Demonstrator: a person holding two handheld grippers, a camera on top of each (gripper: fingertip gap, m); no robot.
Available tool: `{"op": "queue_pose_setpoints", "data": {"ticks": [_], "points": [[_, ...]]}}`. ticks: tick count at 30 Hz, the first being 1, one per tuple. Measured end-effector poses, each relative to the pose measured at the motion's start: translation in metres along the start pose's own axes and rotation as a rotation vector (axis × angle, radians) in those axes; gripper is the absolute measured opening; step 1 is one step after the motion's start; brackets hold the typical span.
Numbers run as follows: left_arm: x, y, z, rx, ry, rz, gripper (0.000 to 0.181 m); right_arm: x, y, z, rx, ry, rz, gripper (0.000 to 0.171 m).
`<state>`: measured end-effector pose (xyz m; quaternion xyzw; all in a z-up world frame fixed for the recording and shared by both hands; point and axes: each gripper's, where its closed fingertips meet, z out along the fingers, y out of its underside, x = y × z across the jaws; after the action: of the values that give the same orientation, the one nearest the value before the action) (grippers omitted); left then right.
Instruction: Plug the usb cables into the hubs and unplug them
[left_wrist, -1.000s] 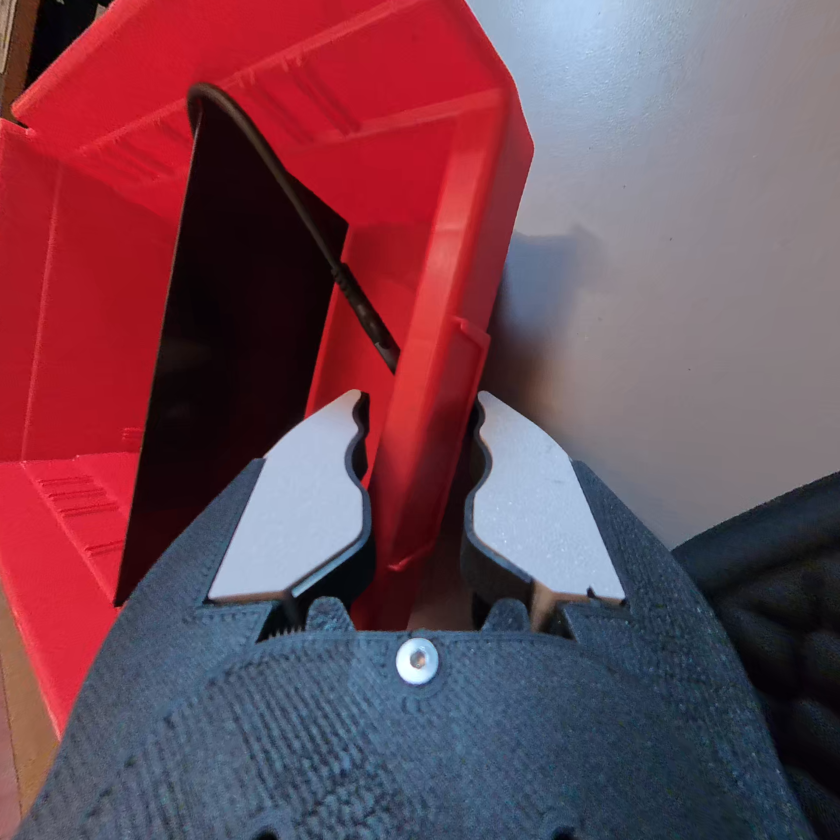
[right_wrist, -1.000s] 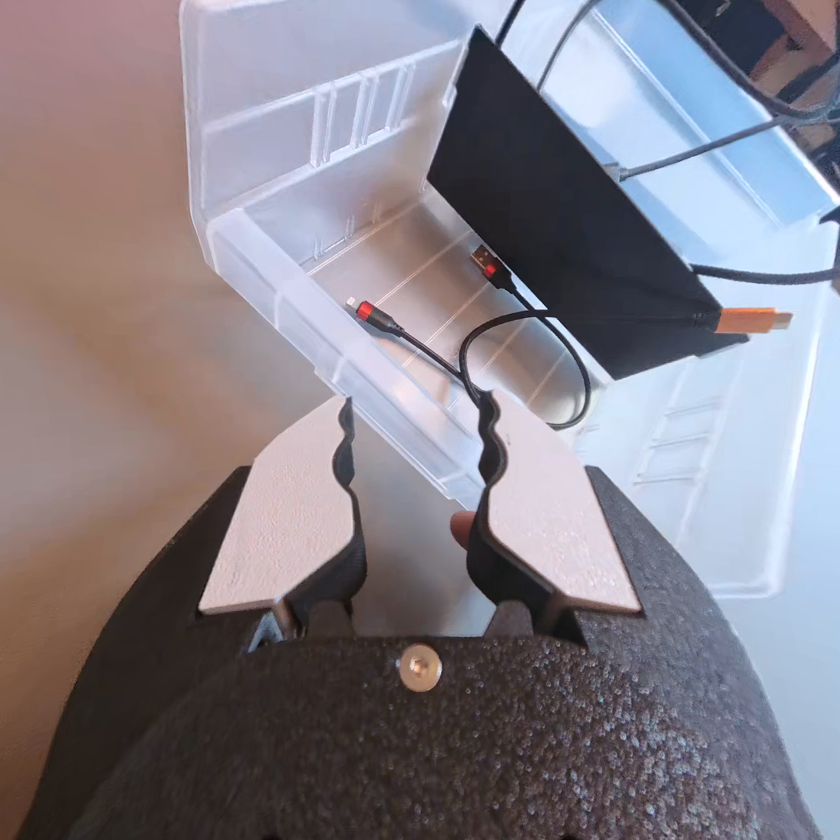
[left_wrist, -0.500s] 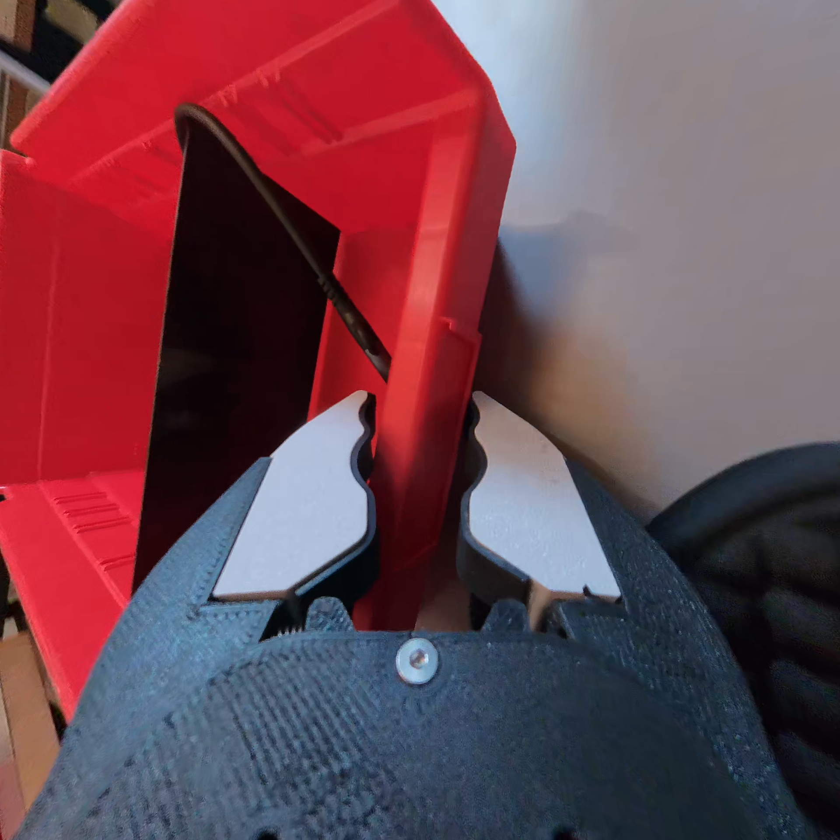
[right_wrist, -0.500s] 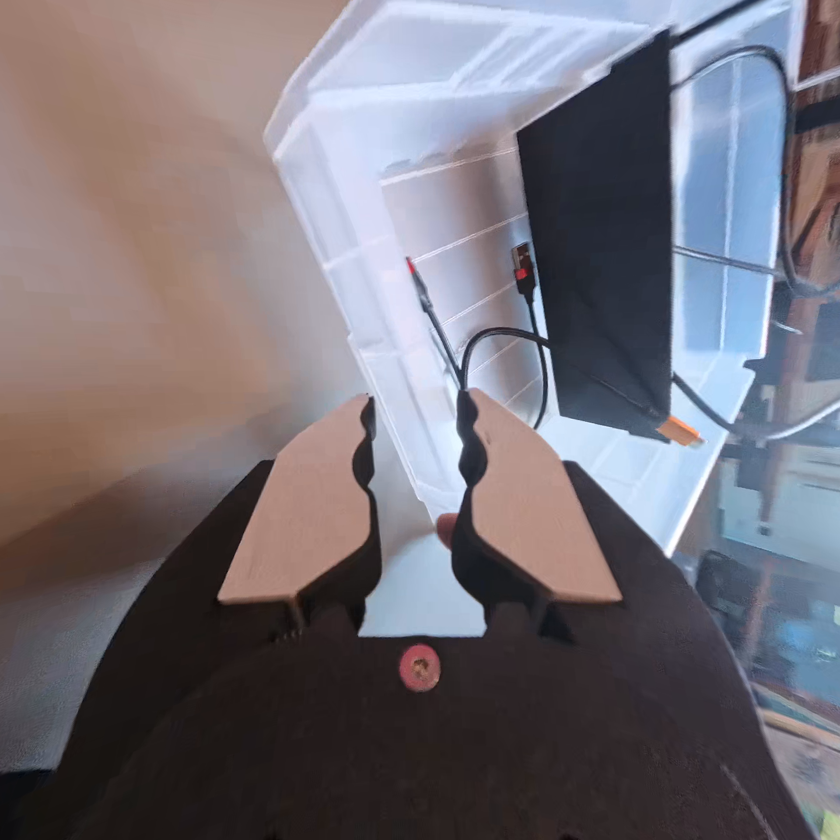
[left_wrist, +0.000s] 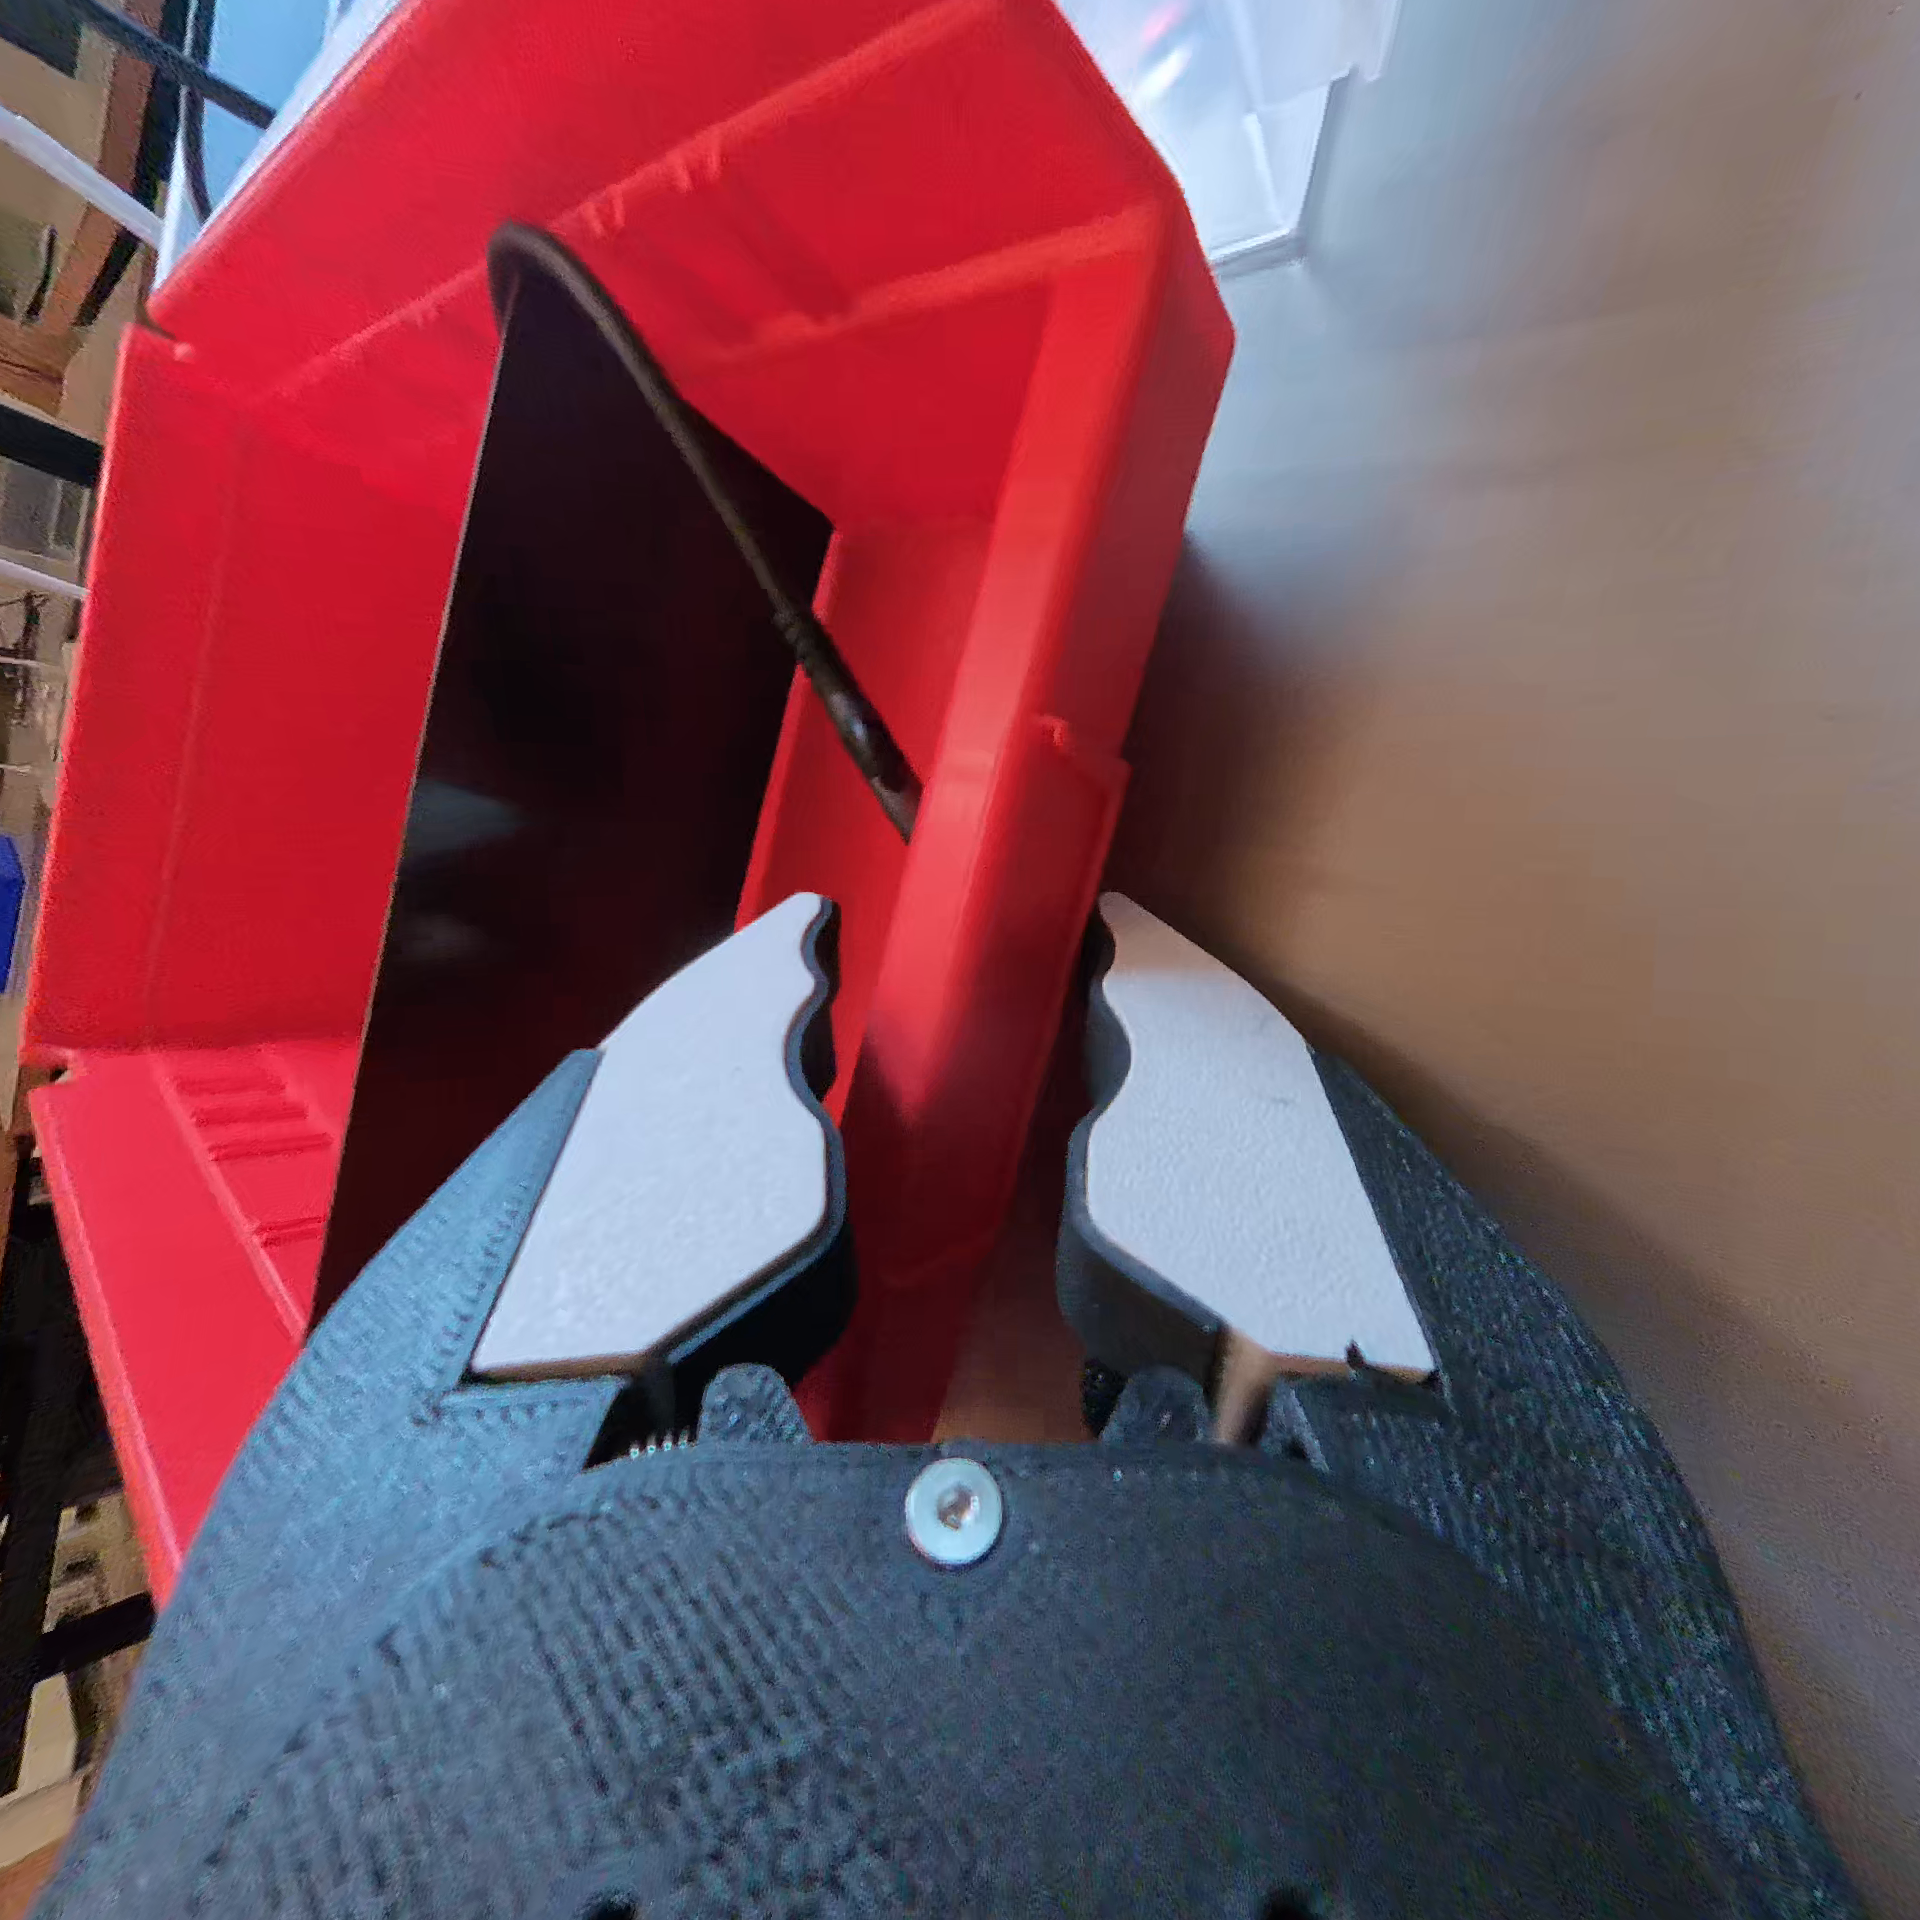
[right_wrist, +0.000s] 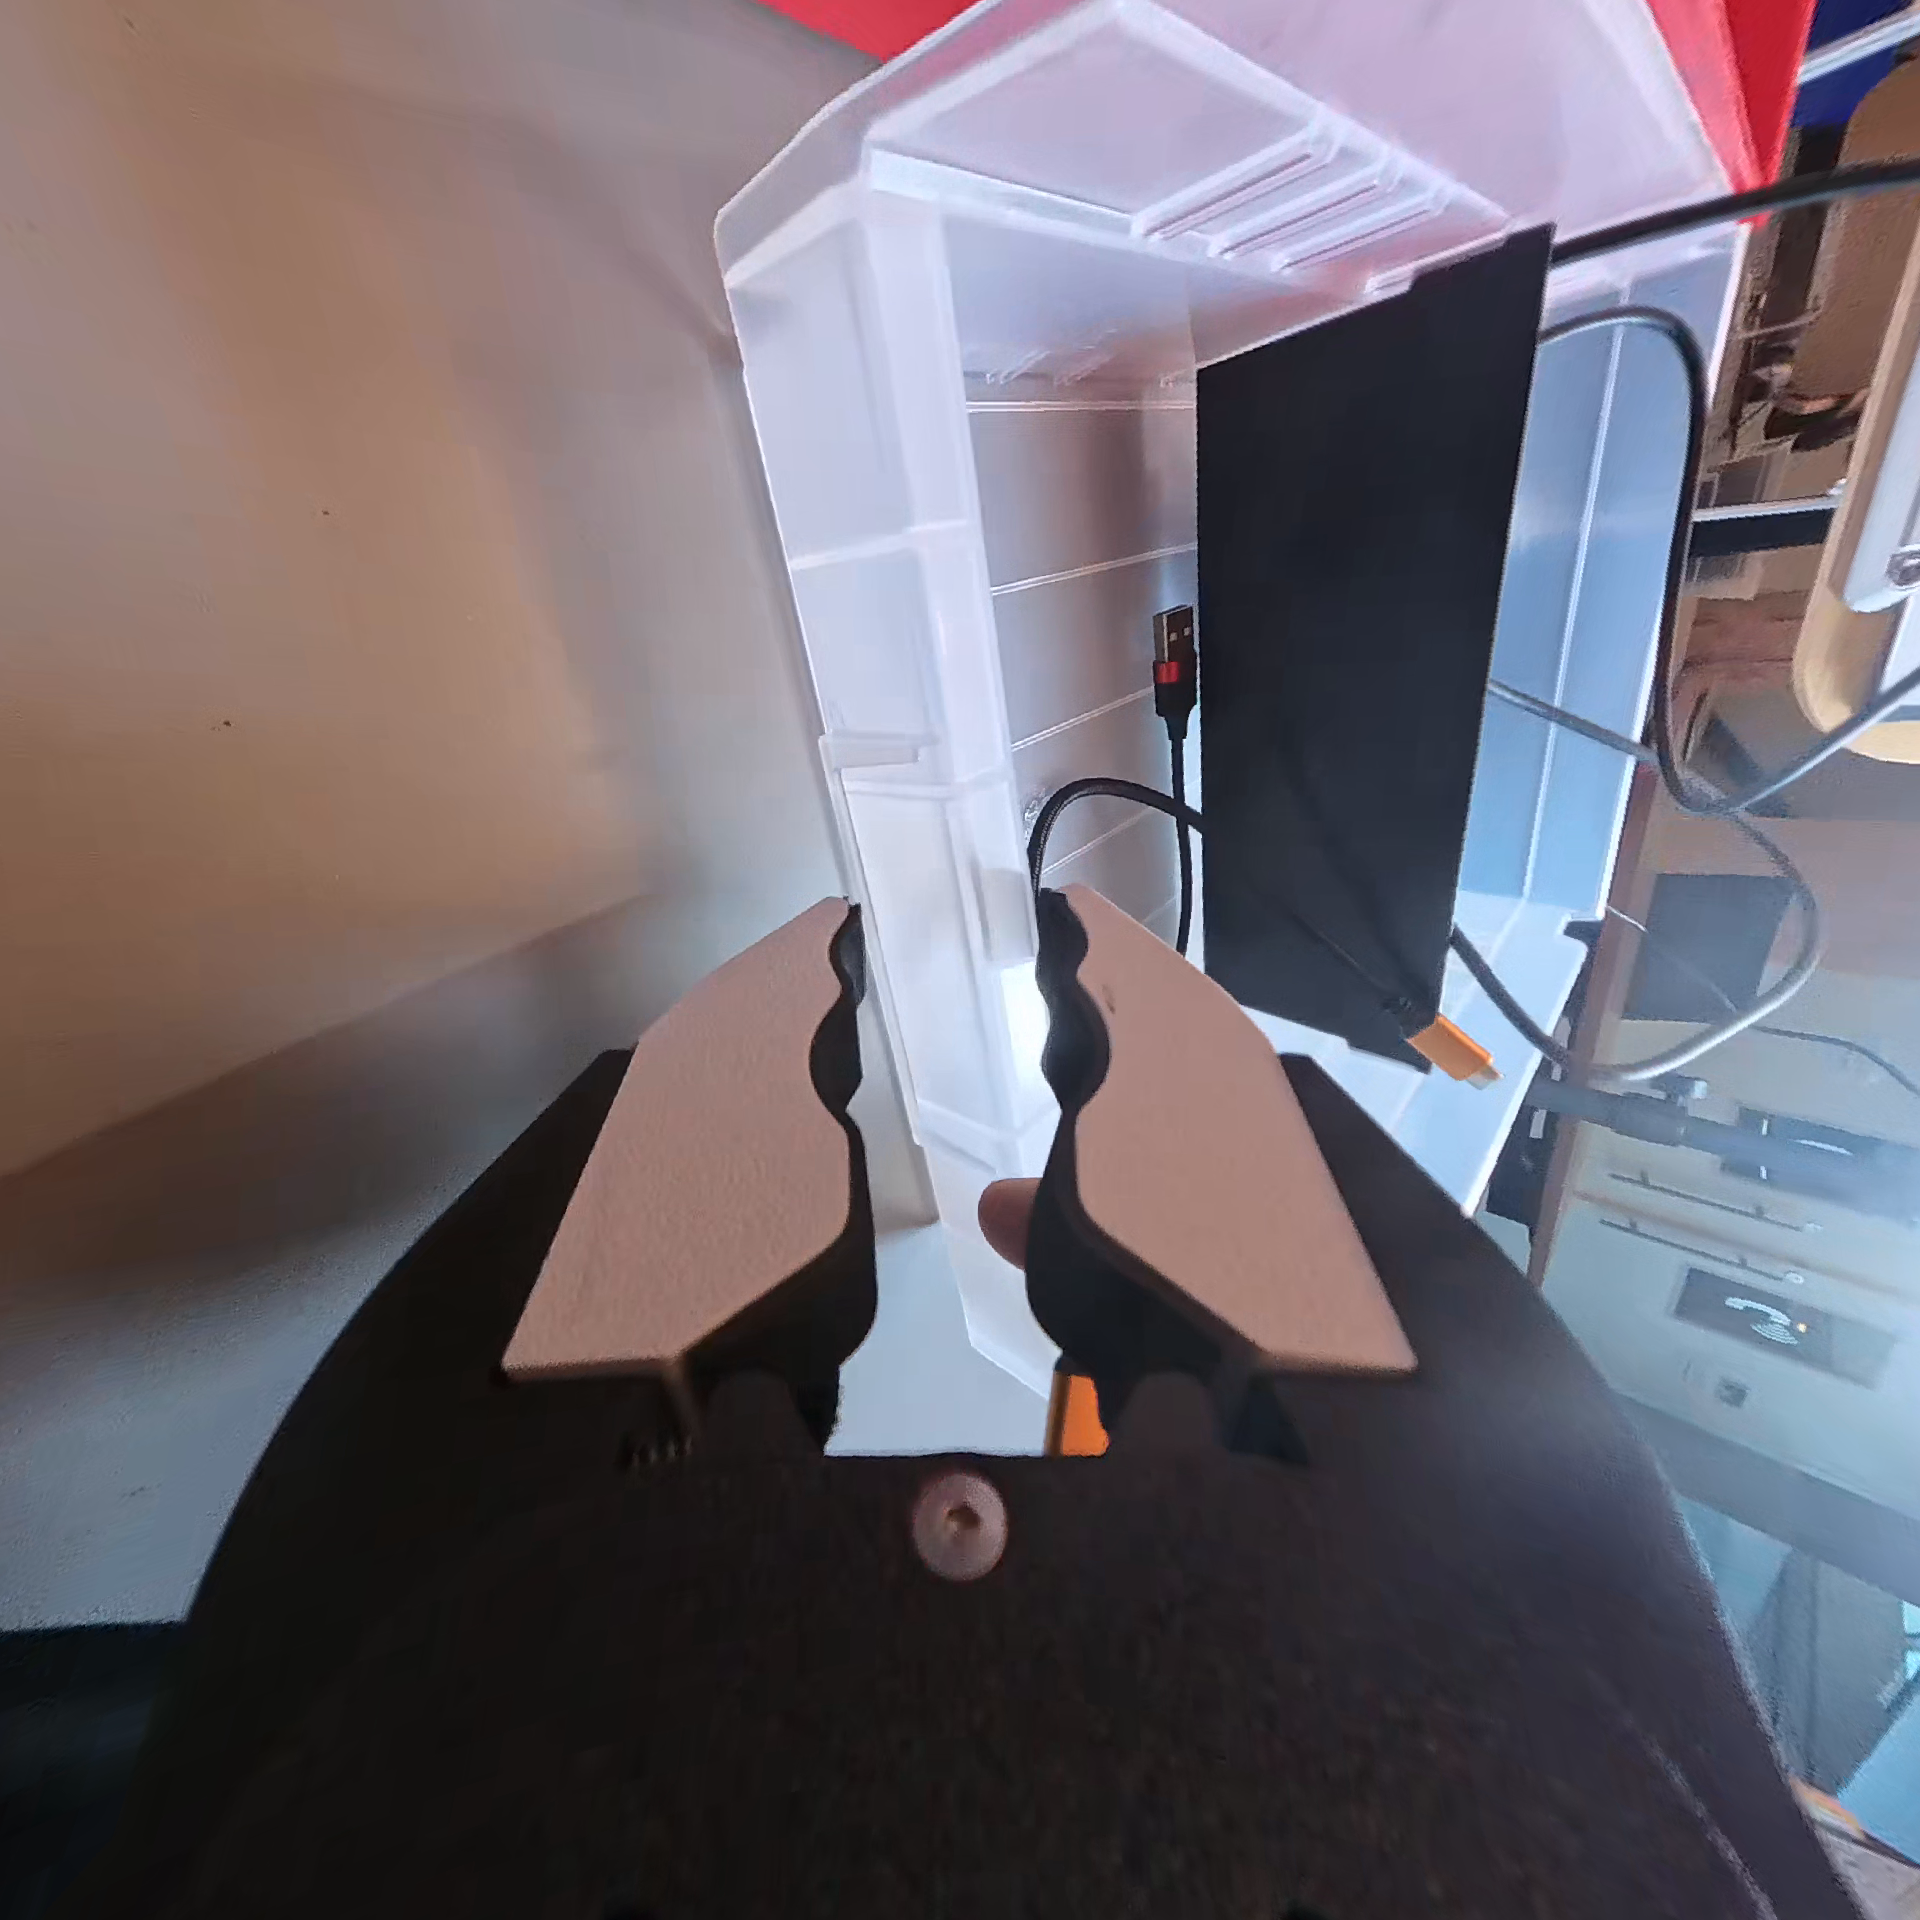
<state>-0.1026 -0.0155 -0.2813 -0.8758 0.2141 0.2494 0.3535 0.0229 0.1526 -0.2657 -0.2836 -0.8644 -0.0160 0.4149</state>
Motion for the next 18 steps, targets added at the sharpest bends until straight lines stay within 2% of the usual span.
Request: {"op": "queue_pose_setpoints", "data": {"ticks": [8, 14, 18], "points": [[0.018, 0.017, -0.025, -0.210, -0.060, -0.153, 0.038, 0.020, 0.015, 0.018, -0.090, 0.034, 0.222, 0.033], [0.003, 0.048, -0.040, -0.273, -0.158, -0.224, 0.038, 0.037, 0.039, 0.029, -0.215, 0.108, 0.316, 0.033], [0.000, 0.052, -0.040, -0.268, -0.173, -0.224, 0.039, 0.041, 0.042, 0.032, -0.246, 0.141, 0.331, 0.033]]}}
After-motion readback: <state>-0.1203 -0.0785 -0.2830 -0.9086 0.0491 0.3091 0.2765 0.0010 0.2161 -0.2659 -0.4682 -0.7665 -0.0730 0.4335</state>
